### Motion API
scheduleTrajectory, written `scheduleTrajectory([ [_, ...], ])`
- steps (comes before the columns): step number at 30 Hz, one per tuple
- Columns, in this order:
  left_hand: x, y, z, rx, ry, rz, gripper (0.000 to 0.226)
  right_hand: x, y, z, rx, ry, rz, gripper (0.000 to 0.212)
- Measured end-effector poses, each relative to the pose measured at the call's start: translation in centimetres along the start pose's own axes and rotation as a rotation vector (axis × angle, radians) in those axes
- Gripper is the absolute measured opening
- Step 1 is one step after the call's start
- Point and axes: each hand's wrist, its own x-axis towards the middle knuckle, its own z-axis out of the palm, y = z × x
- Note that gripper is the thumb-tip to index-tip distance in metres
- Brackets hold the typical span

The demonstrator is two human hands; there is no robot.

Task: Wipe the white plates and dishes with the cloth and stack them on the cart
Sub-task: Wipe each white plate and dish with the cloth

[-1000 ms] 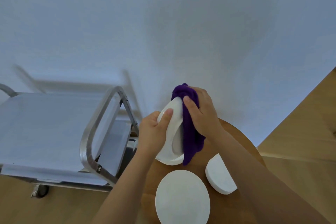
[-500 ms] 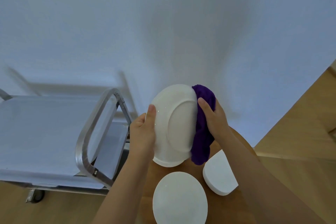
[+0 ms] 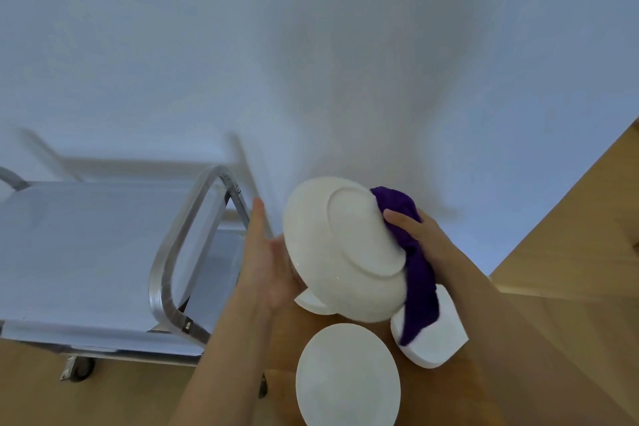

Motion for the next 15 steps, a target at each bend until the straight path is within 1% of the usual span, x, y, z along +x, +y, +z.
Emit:
scheduleTrajectory([
  [2, 0.1, 0.7, -0.9, 0.014, -0.139, -0.115, 0.081, 0.2, -0.9, -0.3, -0.082, -0.089, 0.030, 0.047],
  [5, 0.3, 1.1, -1.3, 0.060, -0.190, -0.141, 0.058, 0.5, -1.8, -0.2, -0.144, -0.150, 0.085, 0.038],
  [7, 0.2, 1.5, -1.3, 0.102, -0.172, -0.130, 0.047, 0.5, -2.0, 0.0, -0.139, -0.152, 0.091, 0.034],
  [9, 0.2, 1.7, -1.3, 0.133, -0.136, -0.088, 0.043, 0.5, -1.9, 0.2, -0.147, -0.125, 0.091, 0.034],
  [15, 0.3, 1.2, -0.8, 0.061, -0.073, 0.069, 0.045, 0.1, -0.2, 0.9, -0.085, -0.012, 0.143, 0.036],
])
